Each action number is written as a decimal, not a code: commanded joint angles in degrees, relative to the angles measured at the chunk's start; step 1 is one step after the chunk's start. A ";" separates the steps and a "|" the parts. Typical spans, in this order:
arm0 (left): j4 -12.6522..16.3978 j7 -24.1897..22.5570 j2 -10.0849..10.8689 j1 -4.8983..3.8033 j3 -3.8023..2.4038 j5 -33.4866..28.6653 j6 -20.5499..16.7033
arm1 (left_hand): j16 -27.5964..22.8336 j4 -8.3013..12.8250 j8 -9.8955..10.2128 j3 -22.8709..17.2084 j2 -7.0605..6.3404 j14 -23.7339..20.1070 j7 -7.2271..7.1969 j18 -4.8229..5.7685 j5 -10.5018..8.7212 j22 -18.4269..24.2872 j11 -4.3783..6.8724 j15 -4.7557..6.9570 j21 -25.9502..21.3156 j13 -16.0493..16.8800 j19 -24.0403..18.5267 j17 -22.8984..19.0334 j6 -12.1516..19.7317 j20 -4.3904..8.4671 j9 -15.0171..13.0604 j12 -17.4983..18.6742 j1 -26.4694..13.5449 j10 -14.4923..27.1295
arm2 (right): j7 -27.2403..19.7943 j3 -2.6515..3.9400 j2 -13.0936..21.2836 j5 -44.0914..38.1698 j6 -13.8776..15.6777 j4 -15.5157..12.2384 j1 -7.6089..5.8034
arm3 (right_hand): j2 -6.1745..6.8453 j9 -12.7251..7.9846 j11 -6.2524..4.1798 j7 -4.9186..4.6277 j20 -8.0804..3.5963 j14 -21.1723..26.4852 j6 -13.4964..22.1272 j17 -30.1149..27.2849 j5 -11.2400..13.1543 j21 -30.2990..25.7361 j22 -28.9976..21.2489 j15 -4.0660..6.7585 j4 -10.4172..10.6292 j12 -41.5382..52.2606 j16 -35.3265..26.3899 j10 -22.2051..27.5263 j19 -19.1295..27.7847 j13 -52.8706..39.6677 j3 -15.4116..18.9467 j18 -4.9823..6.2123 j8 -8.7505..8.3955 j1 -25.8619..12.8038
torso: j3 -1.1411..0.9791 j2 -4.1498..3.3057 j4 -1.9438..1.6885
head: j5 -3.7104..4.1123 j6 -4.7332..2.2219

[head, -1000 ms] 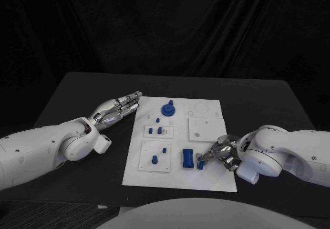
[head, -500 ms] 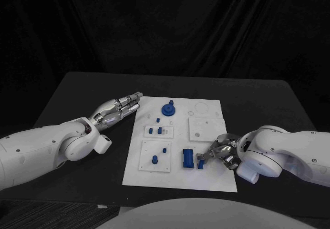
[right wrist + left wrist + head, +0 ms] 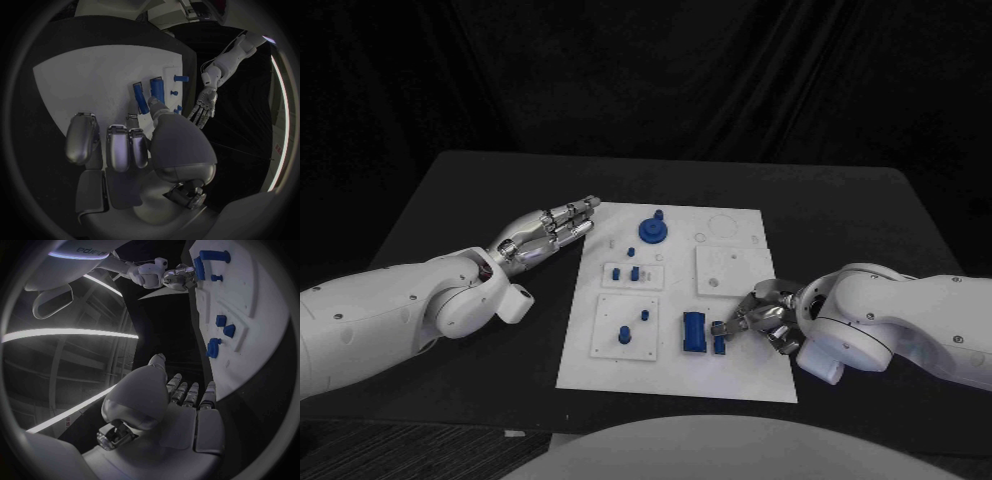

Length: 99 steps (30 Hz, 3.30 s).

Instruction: Assemble the parts on the task board

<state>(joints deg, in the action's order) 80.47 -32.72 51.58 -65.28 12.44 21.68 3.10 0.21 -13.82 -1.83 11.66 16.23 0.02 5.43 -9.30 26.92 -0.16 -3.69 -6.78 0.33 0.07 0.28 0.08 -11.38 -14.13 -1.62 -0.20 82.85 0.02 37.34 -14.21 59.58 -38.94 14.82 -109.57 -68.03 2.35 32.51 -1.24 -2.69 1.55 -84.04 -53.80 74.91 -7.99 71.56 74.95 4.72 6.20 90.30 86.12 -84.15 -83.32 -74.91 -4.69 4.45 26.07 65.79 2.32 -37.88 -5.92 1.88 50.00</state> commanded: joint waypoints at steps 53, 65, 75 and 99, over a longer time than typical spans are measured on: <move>0.27 -5.06 0.41 0.25 -0.05 -0.02 -2.77 | -0.21 -1.93 1.60 0.77 -0.68 -0.02 -15.85 -0.95 -1.61 0.02 0.67 0.02 -0.17 -0.07 -0.10 -0.08 10.44 0.14 1.39 0.20 -0.97 -0.02 | -33.32 -0.04 8.31 -22.54 -1.29 -0.62 0.72 | -12.80 -19.96 -1.07 -0.22 -0.64 -4.45 3.89 5.90 1.49 6.13 11.40 0.90 10.54 -0.30 1.64 -5.85 -1.93 -15.09 23.22 -1.66 -16.87 -14.90 | 0.02 0.02 0.05 | -0.10 0.00; 0.27 -4.63 0.45 0.28 -0.05 -0.02 -2.55 | -0.21 -1.50 1.51 0.35 -0.42 -0.02 -14.62 -0.96 -0.40 0.00 0.57 -0.02 -0.14 -0.07 -0.08 -0.08 10.04 0.08 1.29 0.20 -0.24 -0.02 | -31.94 -0.05 8.01 -26.28 -4.95 -0.55 1.96 | -13.80 -21.07 -1.22 0.00 -0.79 -4.57 1.54 6.68 2.79 7.38 11.73 1.04 10.57 -0.30 1.92 -5.85 -2.35 -15.09 26.45 -1.91 -16.90 -17.42 | 0.01 0.01 -0.06 | -0.20 0.00; 0.26 -4.31 0.46 0.31 -0.05 -0.02 -2.24 | -0.21 -1.16 1.38 0.07 -0.30 -0.02 -13.52 -0.96 -0.08 -0.02 0.29 -0.04 -0.12 -0.07 -0.05 -0.08 9.50 -0.06 1.17 0.20 0.16 -0.02 | -30.22 -0.04 7.59 -27.22 -4.67 -0.49 2.91 | -14.40 -21.33 -1.26 0.04 -0.82 -4.56 1.46 6.66 2.72 7.54 11.77 1.08 10.56 -0.30 1.93 -5.85 -2.40 -15.09 26.86 -1.94 -17.22 -17.94 | -0.01 -0.03 0.02 | -0.28 0.00; 0.33 -3.51 0.55 0.36 -0.05 -0.02 -1.57 | -0.21 -0.13 1.08 -0.74 -0.12 -0.02 -10.96 -0.98 0.92 -0.05 -0.66 -0.59 -0.08 -0.07 0.00 -0.08 8.15 -0.37 0.91 0.20 0.92 -0.02 | -31.52 -0.04 7.11 -27.47 1.37 -0.73 3.28 | -16.58 -20.84 -0.82 -0.55 -0.54 -4.50 -4.24 6.42 3.23 7.58 11.72 0.71 10.43 -0.30 1.92 -5.85 -2.27 -15.09 29.65 -1.92 -16.03 -18.62 | 0.04 0.03 -0.02 | -0.34 0.00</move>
<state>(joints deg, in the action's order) 80.66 -35.72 52.15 -65.01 12.44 21.69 0.93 0.21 -14.14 -0.50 11.02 16.15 0.02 -6.02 -9.30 27.58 -0.22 -3.89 -7.18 0.33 0.07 0.26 0.07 -3.18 -14.11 -0.66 -0.20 83.24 0.03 6.26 -14.25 66.65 -65.95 13.35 -110.09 -64.93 -13.77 11.59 -2.15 -3.20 1.23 -84.15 -57.67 74.91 -4.61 78.77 74.95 5.43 16.74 90.30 87.68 -84.05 -84.05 -74.91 24.66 3.55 9.87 46.92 2.34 -37.88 -5.92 1.55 50.00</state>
